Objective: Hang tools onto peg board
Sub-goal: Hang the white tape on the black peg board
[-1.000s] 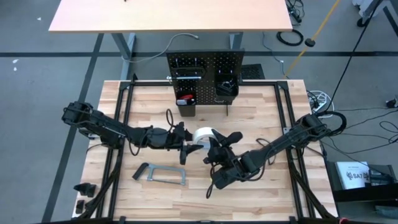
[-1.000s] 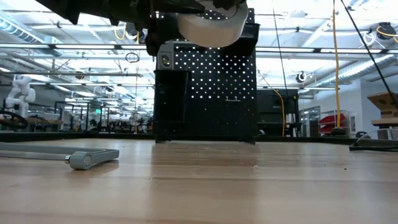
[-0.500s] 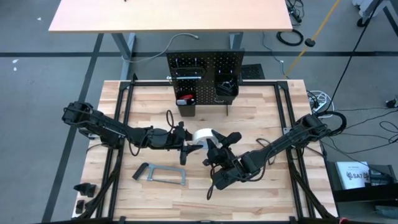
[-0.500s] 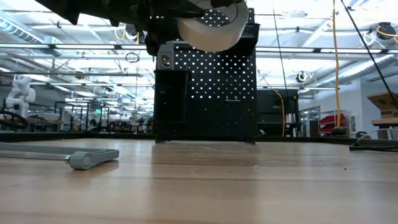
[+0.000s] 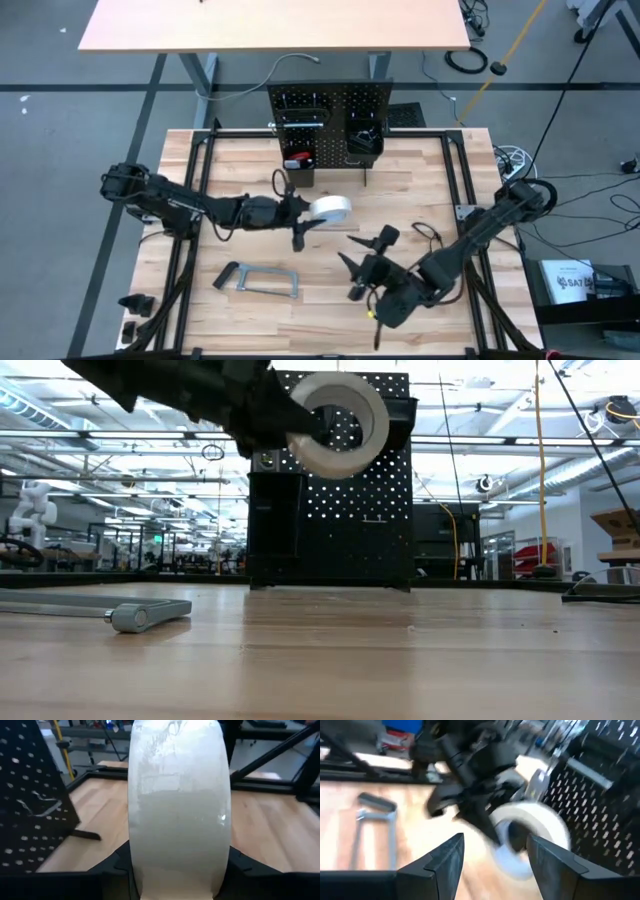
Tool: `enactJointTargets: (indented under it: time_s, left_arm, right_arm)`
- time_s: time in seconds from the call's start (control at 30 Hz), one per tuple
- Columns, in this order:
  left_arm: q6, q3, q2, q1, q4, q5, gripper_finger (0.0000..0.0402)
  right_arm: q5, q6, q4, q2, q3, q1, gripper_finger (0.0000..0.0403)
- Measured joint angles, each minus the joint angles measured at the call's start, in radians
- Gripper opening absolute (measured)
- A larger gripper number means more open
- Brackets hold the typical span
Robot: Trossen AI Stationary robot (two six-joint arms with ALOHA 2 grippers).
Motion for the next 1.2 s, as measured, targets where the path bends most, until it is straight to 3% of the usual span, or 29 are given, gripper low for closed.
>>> enactJointTargets:
  time_s: [0.23, 0.4, 0.53, 0.83, 1.2]
  left_arm:
    - [0.044, 0.009, 0.001, 0.068, 0.0, 0.153, 0.0159]
    - [0.043, 0.058, 0.04, 0.086, -0.006, 0.185, 0.0159]
    - [0.035, 0.098, 0.069, 0.092, -0.034, 0.182, 0.0159]
    - [0.016, 0.128, 0.098, 0.089, -0.053, 0.18, 0.0159]
    - [-0.01, 0.128, 0.098, 0.09, -0.087, 0.184, 0.0159]
  right_arm:
    - [0.019, 0.536, -0.505, -0.018, -0.004, 0.036, 0.0209]
    - [0.107, 0.716, -0.558, -0.008, -0.053, 0.001, 0.0204]
    - [0.126, 0.615, -0.475, -0.009, -0.057, -0.048, 0.0204]
    - [0.157, 0.107, -0.221, 0.009, -0.058, -0.123, 0.0203]
    - [0.155, 0.033, -0.224, 0.069, -0.058, -0.182, 0.0203]
